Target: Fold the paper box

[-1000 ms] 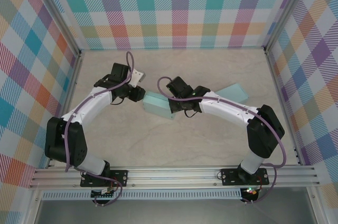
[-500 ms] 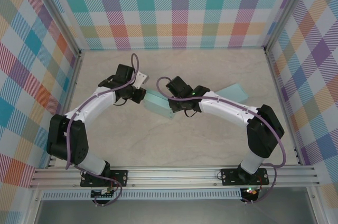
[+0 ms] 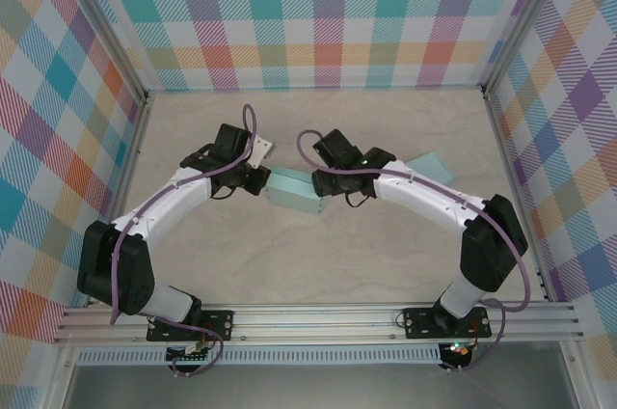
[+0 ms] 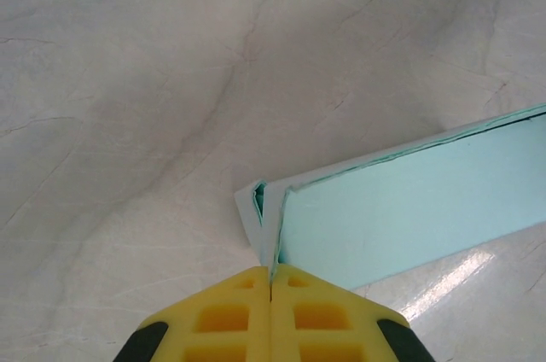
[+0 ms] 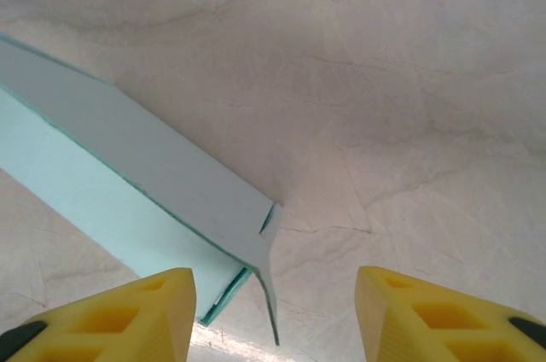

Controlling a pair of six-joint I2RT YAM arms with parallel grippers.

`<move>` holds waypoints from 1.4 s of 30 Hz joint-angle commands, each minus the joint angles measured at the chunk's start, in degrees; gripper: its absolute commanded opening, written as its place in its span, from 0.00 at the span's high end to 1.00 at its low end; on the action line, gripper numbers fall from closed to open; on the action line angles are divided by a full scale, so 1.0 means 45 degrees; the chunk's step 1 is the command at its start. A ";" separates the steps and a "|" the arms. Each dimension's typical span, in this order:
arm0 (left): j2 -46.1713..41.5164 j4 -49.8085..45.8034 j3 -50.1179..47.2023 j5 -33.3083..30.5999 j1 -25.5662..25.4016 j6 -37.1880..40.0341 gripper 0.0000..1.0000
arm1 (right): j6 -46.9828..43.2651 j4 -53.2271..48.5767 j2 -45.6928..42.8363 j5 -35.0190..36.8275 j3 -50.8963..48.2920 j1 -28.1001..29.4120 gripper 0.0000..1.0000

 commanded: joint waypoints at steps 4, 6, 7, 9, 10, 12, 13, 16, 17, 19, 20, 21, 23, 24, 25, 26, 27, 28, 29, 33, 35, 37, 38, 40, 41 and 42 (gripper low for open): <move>-0.0558 -0.0362 -0.0276 -0.0231 -0.0097 -0.0415 1.00 | -0.0681 -0.0257 -0.0415 -0.1081 0.0239 -0.0495 0.62; -0.0727 -0.0322 -0.0388 -0.0236 -0.0107 -0.0566 1.00 | -0.0837 -0.0308 -0.0377 -0.1308 0.0317 -0.0535 0.63; -0.0811 -0.0295 -0.0482 -0.0239 -0.0107 -0.0620 1.00 | -0.0947 -0.0341 -0.0350 -0.1459 0.0361 -0.0535 0.65; -0.0910 -0.0220 -0.0639 -0.0235 -0.0126 -0.0705 1.00 | -0.1139 -0.0333 -0.0288 -0.1652 0.0419 -0.0535 0.66; -0.0937 -0.0202 -0.0697 -0.0244 -0.0126 -0.0725 1.00 | -0.1252 -0.0364 -0.0234 -0.1773 0.0456 -0.0537 0.67; -0.0911 -0.0222 -0.0739 -0.0256 -0.0126 -0.0734 1.00 | -0.1470 -0.0363 -0.0115 -0.2068 0.0511 -0.0535 0.67; -0.0876 -0.0233 -0.0752 -0.0275 -0.0126 -0.0749 1.00 | -0.1538 -0.0353 -0.0058 -0.2182 0.0534 -0.0535 0.68; -0.0793 -0.0224 -0.0740 -0.0292 -0.0121 -0.0807 1.00 | -0.1638 -0.0335 0.0117 -0.2277 0.0612 -0.0535 0.68; -0.0782 -0.0222 -0.0745 -0.0275 -0.0130 -0.0808 1.00 | -0.1660 -0.0363 0.0169 -0.2199 0.0648 -0.0535 0.69; -0.0776 -0.0206 -0.0765 -0.0237 -0.0146 -0.0827 1.00 | -0.1713 -0.0417 0.0335 -0.2006 0.0745 -0.0535 0.70; -0.0786 -0.0205 -0.0754 -0.0239 -0.0146 -0.0846 1.00 | -0.1747 -0.0433 0.0416 -0.1878 0.0804 -0.0545 0.70; -0.0783 -0.0208 -0.0749 -0.0203 -0.0146 -0.0847 1.00 | -0.1795 -0.0436 0.0490 -0.1792 0.0846 -0.0536 0.72; -0.0759 -0.0202 -0.0749 -0.0200 -0.0146 -0.0885 1.00 | -0.1867 -0.0431 0.0616 -0.1711 0.0954 -0.0538 0.73; -0.0772 -0.0183 -0.0750 -0.0198 -0.0146 -0.0905 1.00 | -0.1894 -0.0435 0.0671 -0.1704 0.0995 -0.0536 0.74; -0.0751 -0.0182 -0.0763 -0.0197 -0.0146 -0.0925 1.00 | -0.1887 -0.0440 0.0725 -0.1724 0.1044 -0.0539 0.74; -0.0724 -0.0182 -0.0769 -0.0202 -0.0146 -0.0925 1.00 | -0.1906 -0.0408 0.0771 -0.1746 0.1078 -0.0552 0.75; -0.0708 -0.0182 -0.0743 -0.0214 -0.0146 -0.0940 1.00 | -0.1910 -0.0413 0.0802 -0.1757 0.1113 -0.0552 0.76; -0.0687 -0.0182 -0.0750 -0.0245 -0.0146 -0.0942 1.00 | -0.1906 -0.0423 0.0844 -0.1757 0.1123 -0.0555 0.77; -0.0679 -0.0182 -0.0745 -0.0279 -0.0146 -0.0944 1.00 | -0.1897 -0.0421 0.0890 -0.1766 0.1157 -0.0555 0.79; -0.0643 -0.0182 -0.0704 -0.0302 -0.0146 -0.0944 1.00 | -0.1859 -0.0436 0.1023 -0.1806 0.1162 -0.0555 0.87; -0.0631 -0.0212 -0.0668 -0.0332 -0.0146 -0.0954 1.00 | -0.1840 -0.0439 0.1064 -0.1806 0.1162 -0.0555 0.92; -0.0662 -0.0202 -0.0628 -0.0437 -0.0146 -0.0998 0.95 | -0.1876 -0.0449 0.1076 -0.1823 0.1180 -0.0555 0.96; -0.0681 -0.0183 -0.0595 -0.0486 -0.0146 -0.1003 0.86 | -0.1930 -0.0460 0.1087 -0.1843 0.1215 -0.0549 0.98; -0.0751 -0.0111 -0.0518 -0.0783 -0.0146 -0.1003 0.73 | -0.2148 -0.0465 0.1089 -0.1901 0.1269 -0.0555 1.00; -0.0801 -0.0056 -0.0443 -0.1058 -0.0146 -0.0975 0.71 | -0.2306 -0.0493 0.1088 -0.1917 0.1307 -0.0545 1.00; -0.0819 -0.0028 -0.0359 -0.1341 -0.0146 -0.0935 0.68 | -0.2443 -0.0515 0.1089 -0.1923 0.1328 -0.0555 1.00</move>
